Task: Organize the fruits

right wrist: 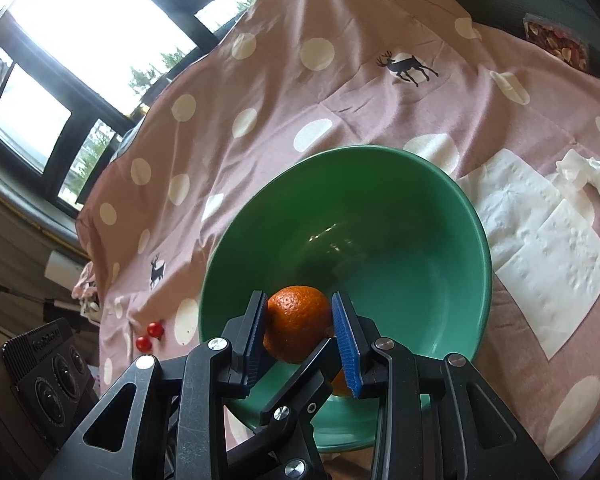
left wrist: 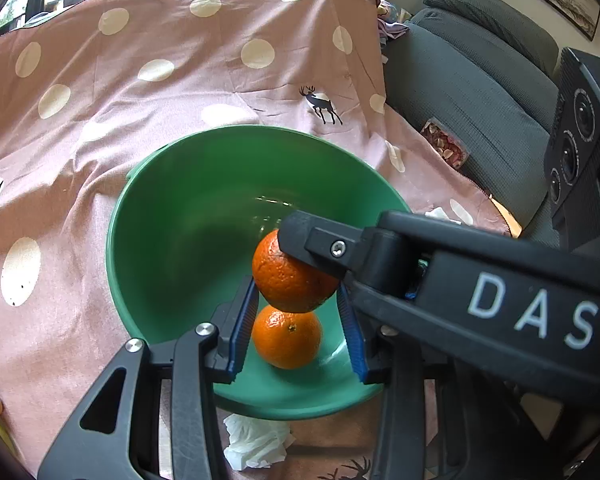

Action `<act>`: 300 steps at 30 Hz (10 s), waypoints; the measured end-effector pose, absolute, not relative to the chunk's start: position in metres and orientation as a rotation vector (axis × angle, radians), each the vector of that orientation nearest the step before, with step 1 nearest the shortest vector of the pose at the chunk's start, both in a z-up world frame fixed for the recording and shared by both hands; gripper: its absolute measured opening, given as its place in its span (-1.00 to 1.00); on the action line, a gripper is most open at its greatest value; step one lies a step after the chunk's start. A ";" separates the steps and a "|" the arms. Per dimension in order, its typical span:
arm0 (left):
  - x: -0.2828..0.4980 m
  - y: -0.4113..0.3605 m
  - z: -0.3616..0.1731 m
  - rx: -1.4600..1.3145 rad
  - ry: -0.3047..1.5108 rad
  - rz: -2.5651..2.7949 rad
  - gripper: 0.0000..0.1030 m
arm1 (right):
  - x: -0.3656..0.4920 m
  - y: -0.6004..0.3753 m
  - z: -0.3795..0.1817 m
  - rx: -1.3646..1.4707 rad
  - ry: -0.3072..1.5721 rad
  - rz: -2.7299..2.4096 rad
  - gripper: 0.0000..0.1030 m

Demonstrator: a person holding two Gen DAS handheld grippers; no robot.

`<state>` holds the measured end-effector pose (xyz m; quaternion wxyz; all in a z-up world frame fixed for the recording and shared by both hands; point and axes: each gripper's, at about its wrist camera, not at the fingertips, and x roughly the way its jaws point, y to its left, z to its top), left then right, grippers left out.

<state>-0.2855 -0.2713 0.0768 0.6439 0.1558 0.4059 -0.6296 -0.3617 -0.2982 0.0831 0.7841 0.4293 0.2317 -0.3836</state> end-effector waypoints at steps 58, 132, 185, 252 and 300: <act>-0.080 -0.023 0.082 -0.080 0.884 -0.700 0.73 | -0.227 -0.212 0.106 0.531 0.603 -0.628 0.10; -0.121 -0.079 0.045 0.040 1.156 -1.018 0.17 | -0.183 -0.226 0.009 0.858 0.943 -0.338 -0.25; -0.189 -0.122 0.110 0.118 0.873 -1.178 -0.36 | -0.227 -0.208 0.099 0.667 0.630 -0.392 -0.25; -0.285 -0.246 0.113 0.313 0.859 -1.442 -0.36 | -0.366 -0.280 0.105 0.868 0.377 -0.686 -0.24; -0.288 -0.262 0.088 0.326 0.941 -1.482 -0.36 | -0.367 -0.290 0.090 0.884 0.462 -0.795 -0.24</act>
